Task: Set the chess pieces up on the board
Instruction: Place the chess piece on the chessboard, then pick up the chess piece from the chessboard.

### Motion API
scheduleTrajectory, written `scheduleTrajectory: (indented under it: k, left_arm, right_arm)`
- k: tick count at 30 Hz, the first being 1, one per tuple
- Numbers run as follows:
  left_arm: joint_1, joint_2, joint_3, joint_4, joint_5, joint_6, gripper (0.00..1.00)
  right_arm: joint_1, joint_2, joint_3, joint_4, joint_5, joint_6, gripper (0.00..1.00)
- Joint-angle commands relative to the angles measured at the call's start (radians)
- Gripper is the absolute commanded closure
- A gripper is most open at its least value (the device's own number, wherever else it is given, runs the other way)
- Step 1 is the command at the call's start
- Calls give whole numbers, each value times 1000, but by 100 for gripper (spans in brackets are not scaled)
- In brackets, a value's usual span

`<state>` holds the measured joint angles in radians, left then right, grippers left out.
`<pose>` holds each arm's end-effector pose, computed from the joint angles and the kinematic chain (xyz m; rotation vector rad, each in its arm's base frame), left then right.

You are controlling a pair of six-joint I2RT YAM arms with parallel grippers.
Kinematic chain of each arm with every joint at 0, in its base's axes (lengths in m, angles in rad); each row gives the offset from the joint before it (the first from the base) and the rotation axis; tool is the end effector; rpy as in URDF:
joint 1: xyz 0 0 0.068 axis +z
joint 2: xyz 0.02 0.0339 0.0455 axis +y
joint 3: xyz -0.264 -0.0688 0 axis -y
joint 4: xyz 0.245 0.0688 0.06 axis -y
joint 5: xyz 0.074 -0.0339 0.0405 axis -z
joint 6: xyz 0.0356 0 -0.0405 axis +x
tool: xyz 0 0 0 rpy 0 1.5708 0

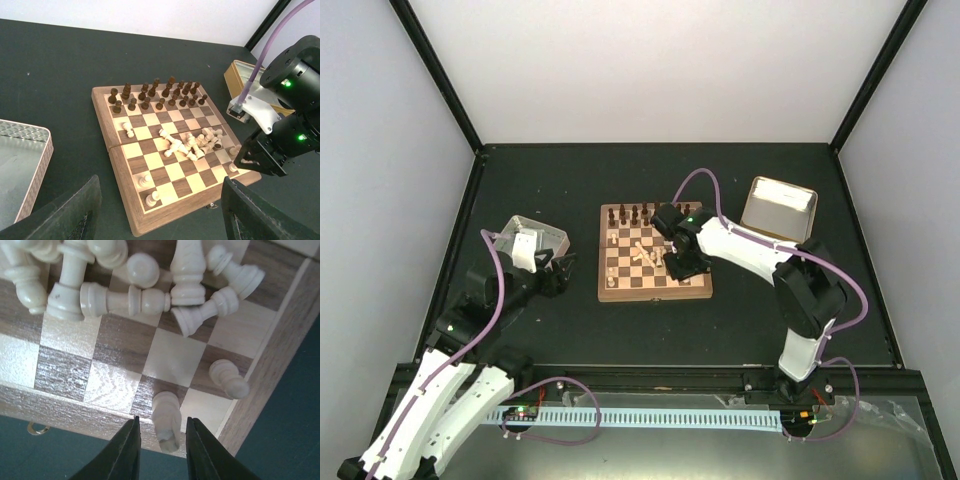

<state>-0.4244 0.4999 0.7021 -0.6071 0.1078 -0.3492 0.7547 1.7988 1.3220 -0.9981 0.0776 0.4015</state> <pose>0.1049 -0.0516 0.3049 0.1480 2.0189 -0.6043 0.2462 0.2277 0.2025 -0.5248 2.9729 -0.0190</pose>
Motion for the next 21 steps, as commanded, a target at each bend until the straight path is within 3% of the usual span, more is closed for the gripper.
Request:
scheduleTrajectory:
  k: [1,6,12,21]
  left_arm:
    - [9,10,0,-17,-15,16,33]
    - [9,13,-1,-12,-10,15,32]
    - [9,21,-1,0,8,11,32]
    - [9,32,-3,6,10,7,32]
  right_arm:
    - [-6,-75,5,53,76,32,71]
    - [-33,-134,-6,124,135,82,66]
    - [-103,-111,-32,235,41,100,66]
    - [-110,5,63,271,-106,30,65]
